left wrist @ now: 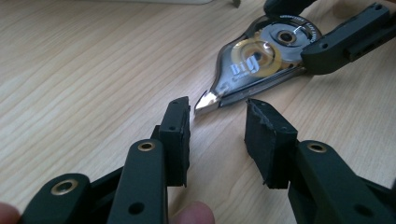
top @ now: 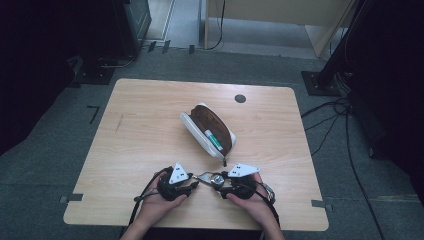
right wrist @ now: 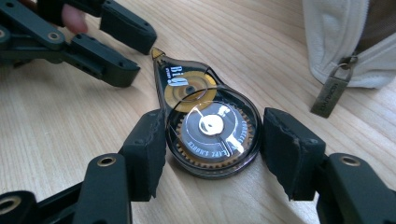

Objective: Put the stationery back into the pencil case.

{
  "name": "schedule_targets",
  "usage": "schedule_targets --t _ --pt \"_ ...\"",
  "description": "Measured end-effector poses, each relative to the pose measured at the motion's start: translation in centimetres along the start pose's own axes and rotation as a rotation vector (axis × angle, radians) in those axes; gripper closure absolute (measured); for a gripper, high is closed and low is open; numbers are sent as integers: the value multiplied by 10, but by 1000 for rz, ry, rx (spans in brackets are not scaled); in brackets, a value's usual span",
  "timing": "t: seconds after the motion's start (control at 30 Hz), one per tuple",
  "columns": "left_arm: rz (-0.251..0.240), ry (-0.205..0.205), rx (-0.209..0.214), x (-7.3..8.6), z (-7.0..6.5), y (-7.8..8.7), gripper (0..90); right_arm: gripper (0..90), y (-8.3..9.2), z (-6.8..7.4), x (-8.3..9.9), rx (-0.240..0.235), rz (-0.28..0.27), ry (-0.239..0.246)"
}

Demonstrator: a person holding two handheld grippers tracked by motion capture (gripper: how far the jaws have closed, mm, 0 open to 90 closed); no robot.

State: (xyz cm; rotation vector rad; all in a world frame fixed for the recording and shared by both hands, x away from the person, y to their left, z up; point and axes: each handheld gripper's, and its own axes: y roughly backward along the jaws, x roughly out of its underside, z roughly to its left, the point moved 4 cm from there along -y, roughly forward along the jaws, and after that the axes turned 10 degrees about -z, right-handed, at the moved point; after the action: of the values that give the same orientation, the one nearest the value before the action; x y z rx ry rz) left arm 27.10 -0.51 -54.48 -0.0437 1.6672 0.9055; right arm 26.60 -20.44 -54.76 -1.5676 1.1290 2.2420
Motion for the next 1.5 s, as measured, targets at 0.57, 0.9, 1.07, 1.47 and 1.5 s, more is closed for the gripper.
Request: schedule_targets --t 0.57,0.9,1.07,1.47,1.5 --pt "-3 -60 67 -2 -3 -2 828 466 4 -11 0 38 -12 -28" --pt "-35 -16 109 -6 -3 3 900 391 4 -11 0 44 -9 -28" --pt "-27 -20 102 -6 -2 2 854 384 4 -11 1 40 -7 -28" --pt "3 -68 57 -3 0 -5 663 453 5 -13 1 41 -10 -37" --pt "1 -73 47 -4 1 -4 648 468 6 -13 1 47 -10 -36"
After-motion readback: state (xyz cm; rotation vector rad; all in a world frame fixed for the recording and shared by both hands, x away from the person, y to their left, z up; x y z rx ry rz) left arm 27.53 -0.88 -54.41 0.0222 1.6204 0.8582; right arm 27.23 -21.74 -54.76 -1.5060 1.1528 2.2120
